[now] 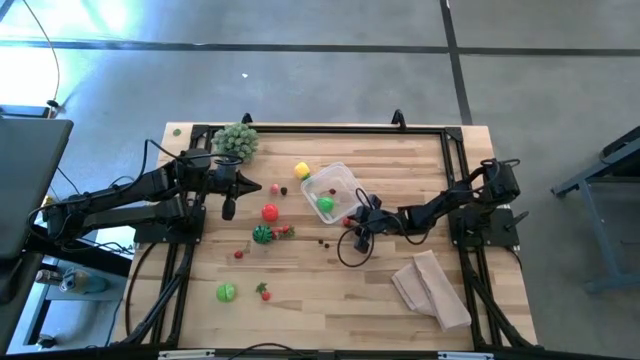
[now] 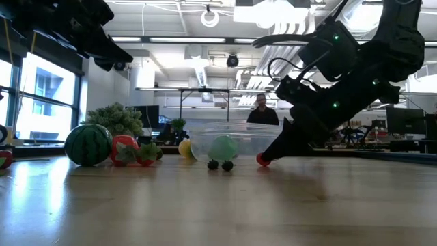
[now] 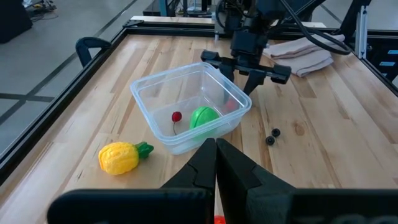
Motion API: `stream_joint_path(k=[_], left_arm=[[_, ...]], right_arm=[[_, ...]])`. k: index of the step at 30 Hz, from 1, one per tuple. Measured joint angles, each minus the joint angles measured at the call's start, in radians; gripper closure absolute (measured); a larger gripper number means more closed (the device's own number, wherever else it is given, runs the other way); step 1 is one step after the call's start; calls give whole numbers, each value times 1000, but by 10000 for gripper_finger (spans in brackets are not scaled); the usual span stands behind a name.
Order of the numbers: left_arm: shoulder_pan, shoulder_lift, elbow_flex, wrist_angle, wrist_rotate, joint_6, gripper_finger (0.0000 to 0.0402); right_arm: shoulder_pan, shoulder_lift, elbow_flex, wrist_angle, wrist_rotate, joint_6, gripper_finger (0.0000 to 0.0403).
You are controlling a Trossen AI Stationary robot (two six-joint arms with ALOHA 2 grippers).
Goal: Pick and placing Produce into tupperware
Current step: Put the red cherry into the transparent bin
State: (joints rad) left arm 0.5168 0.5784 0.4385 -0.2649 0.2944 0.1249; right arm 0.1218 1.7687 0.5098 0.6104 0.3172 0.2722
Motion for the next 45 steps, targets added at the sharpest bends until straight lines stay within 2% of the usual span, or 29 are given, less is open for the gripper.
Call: stream_joint_path(k=[12,17,24,30,33,37,41,45], left_arm=[[0,0,0,0,0,0,401],[0,0,0,0,0,0,401],[0,0,0,0,0,0,401],[0,0,0,0,0,0,401],[0,0,0,0,0,0,401],[0,0,0,0,0,0,401],[0,0,0,0,0,0,401],[0,0,0,0,0,0,401]], right_arm=[[84,-3,0,44,23,-4,297],[129,-43,0,70,23,-18,297],[174,-202,0,120,94,-164,297],[122,-426,1,105,119,-311,297],[59,-529,29,-15,100,-333,297],[-36,-573,166,-333,93,-325,297],[-135,-514,343,-613,-5,-250,297],[-212,-392,496,-834,-69,-194,297]])
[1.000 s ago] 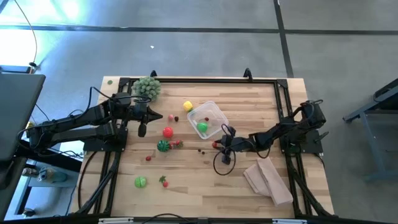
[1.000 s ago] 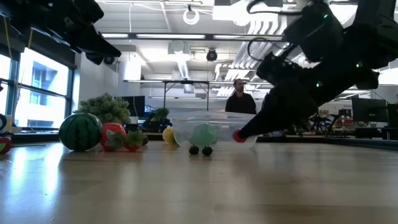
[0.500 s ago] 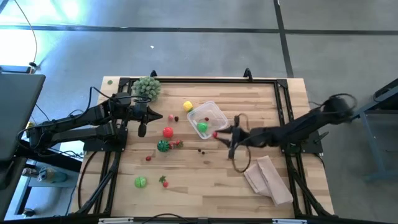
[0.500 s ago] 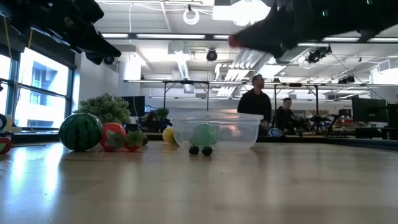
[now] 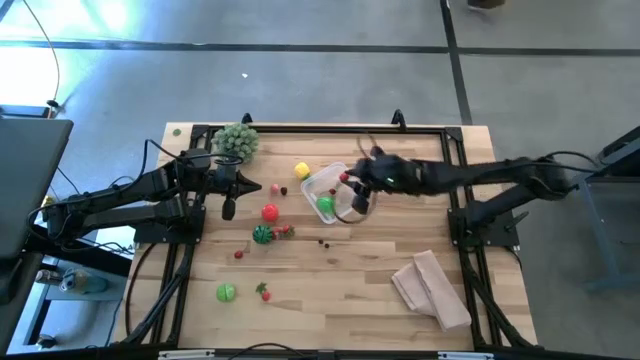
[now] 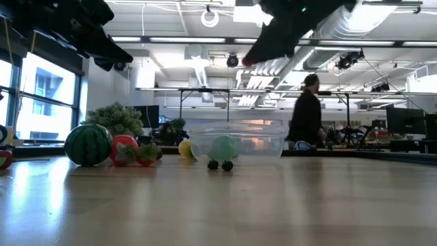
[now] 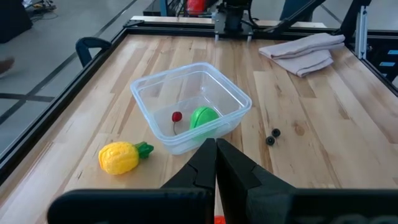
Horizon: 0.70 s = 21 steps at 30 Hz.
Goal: Pick and placing Produce into tupperware
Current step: Put the red cherry into the transparent bin
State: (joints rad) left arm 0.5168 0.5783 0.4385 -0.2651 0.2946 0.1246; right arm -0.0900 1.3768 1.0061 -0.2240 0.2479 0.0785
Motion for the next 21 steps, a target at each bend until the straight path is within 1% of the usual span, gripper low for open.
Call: stream_joint_path(k=[4,8,12,17,21], left_arm=[[0,0,0,0,0,0,401],[0,0,0,0,0,0,401],[0,0,0,0,0,0,401],[0,0,0,0,0,0,401],[0,0,0,0,0,0,401]], right_arm=[[-53,155,105,-104,-86,10,297],[-96,302,160,-128,-158,-3,297],[-143,408,189,-125,-210,-7,297],[-191,472,192,-123,-235,-7,297],[-213,485,192,-127,-237,-7,297]])
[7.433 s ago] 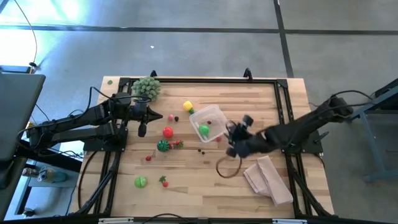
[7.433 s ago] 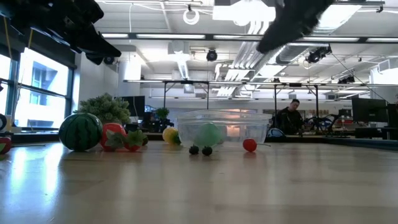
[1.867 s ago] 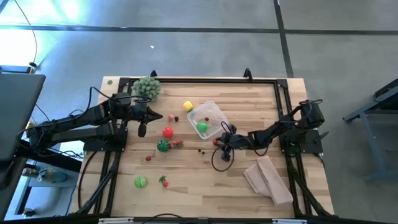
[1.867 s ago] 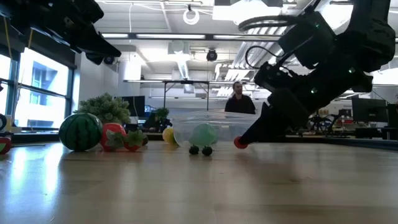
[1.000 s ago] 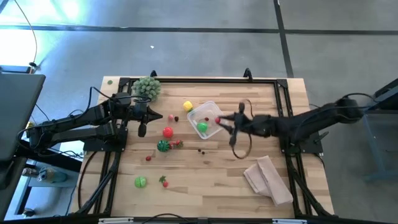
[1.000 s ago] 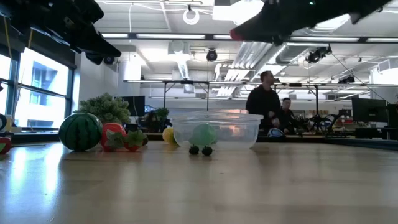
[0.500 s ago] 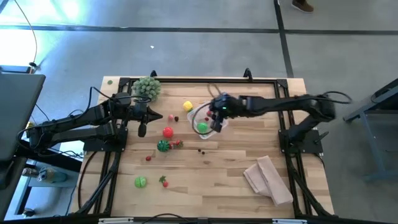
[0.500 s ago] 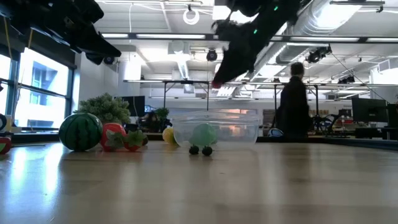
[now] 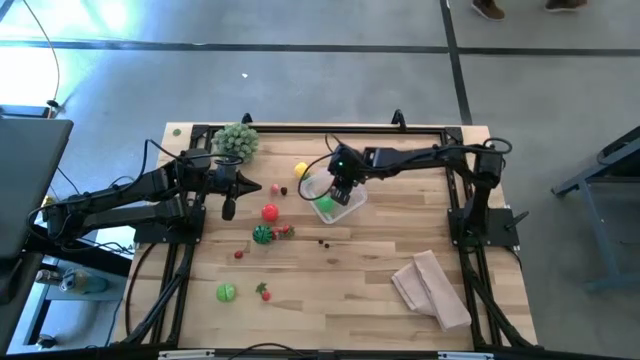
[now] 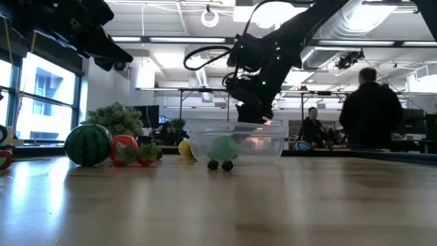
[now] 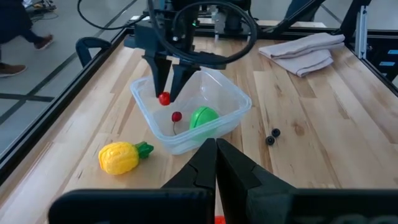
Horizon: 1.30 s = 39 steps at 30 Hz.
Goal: Pick and placing Produce into tupperware
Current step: Put the red cherry into the transparent bin, then put the blueberry into the transparent bin
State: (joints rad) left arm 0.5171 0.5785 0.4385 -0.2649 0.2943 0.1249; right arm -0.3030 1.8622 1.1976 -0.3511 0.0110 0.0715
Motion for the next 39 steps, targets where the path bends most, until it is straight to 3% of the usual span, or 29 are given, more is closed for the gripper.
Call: stream_joint_path(k=[31,39], left_arm=[[0,0,0,0,0,0,401],[0,0,0,0,0,0,401]], right_arm=[[-6,0,0,34,-9,-19,262],[-4,-49,0,12,-61,-53,263]])
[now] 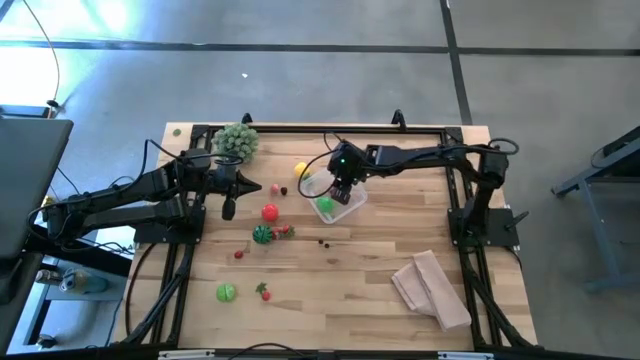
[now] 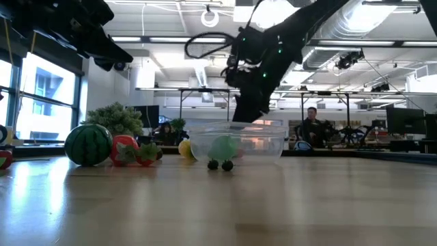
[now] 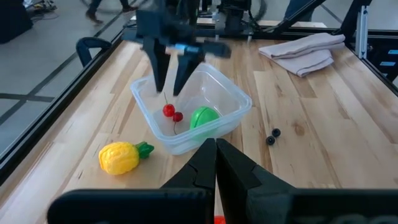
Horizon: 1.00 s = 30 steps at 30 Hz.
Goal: Pick and placing Produce into tupperware
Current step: Put the blueberry into the transparent bin
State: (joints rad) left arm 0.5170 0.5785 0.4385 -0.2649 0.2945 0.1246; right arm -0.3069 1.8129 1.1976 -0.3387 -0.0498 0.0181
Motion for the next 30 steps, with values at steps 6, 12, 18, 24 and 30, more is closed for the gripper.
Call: stream_joint_path(k=[6,12,18,24,30], left_arm=[[0,0,0,0,0,0,401],[0,0,0,0,0,0,401],[0,0,0,0,0,0,401],[0,0,0,0,0,0,401],[0,0,0,0,0,0,401]], right_arm=[[34,-170,0,-77,-11,0,263],[171,-423,0,-198,88,24,263],[463,-598,0,-371,401,148,263],[817,-599,-24,-527,718,456,263],[1037,-558,-310,-251,839,678,263]])
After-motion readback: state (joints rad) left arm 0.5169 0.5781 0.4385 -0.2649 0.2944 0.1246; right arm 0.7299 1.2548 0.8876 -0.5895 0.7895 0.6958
